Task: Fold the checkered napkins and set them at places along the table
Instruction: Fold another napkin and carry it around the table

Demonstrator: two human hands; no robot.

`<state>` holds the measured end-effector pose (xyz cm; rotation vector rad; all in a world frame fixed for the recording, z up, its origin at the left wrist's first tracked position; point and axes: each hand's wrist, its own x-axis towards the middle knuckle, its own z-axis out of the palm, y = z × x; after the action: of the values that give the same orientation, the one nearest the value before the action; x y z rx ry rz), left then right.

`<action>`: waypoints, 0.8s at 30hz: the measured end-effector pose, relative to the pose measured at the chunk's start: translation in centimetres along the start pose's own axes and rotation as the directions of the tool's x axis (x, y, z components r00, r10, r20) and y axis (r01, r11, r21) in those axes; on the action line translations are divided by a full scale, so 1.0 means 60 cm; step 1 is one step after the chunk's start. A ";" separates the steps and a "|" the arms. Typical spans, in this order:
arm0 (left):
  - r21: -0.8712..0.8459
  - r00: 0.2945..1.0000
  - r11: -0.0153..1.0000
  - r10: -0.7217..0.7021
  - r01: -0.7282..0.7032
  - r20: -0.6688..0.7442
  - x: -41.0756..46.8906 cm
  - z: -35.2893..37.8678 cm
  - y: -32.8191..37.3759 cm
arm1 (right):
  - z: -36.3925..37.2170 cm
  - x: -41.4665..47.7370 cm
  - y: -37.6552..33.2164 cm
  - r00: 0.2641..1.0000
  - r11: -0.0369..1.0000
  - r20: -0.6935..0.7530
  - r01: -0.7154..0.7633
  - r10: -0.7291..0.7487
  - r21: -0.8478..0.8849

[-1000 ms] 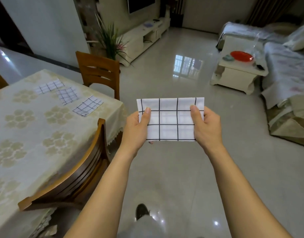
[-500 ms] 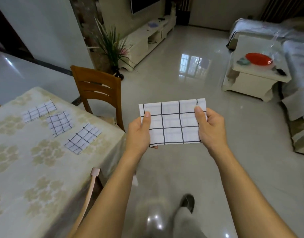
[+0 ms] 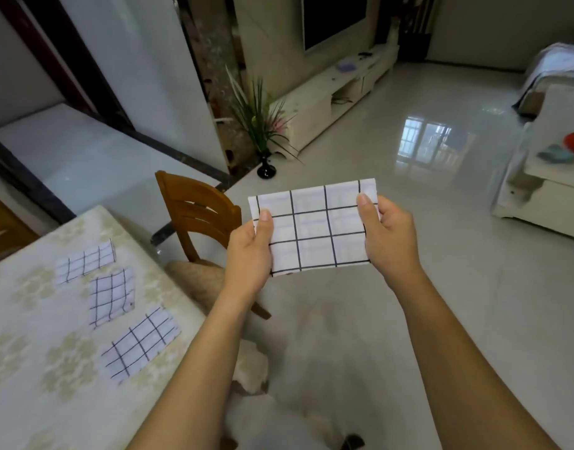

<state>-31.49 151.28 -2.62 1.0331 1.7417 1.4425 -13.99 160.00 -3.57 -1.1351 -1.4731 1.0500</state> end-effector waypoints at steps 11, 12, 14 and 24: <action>-0.078 0.993 0.993 -0.089 0.083 -0.079 0.305 0.087 -0.053 | 0.072 0.304 0.093 0.994 0.991 0.093 0.061 -0.050 -0.115; -0.106 0.992 0.991 -0.091 0.082 -0.086 0.343 0.093 -0.050 | 0.082 0.340 0.089 0.994 0.990 0.097 0.062 -0.050 -0.125; -0.157 0.991 0.985 -0.093 0.077 -0.099 0.418 0.100 -0.040 | 0.105 0.412 0.073 0.996 0.989 0.084 0.037 -0.026 -0.143; -0.215 0.980 0.975 -0.094 0.055 -0.175 0.691 0.023 -0.035 | 0.289 0.683 0.090 0.981 0.992 0.188 0.069 -0.049 -0.102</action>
<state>-50.69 188.05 -4.73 0.7354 1.6911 1.6756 -34.40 199.88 -4.22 -1.0846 -1.7185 1.0681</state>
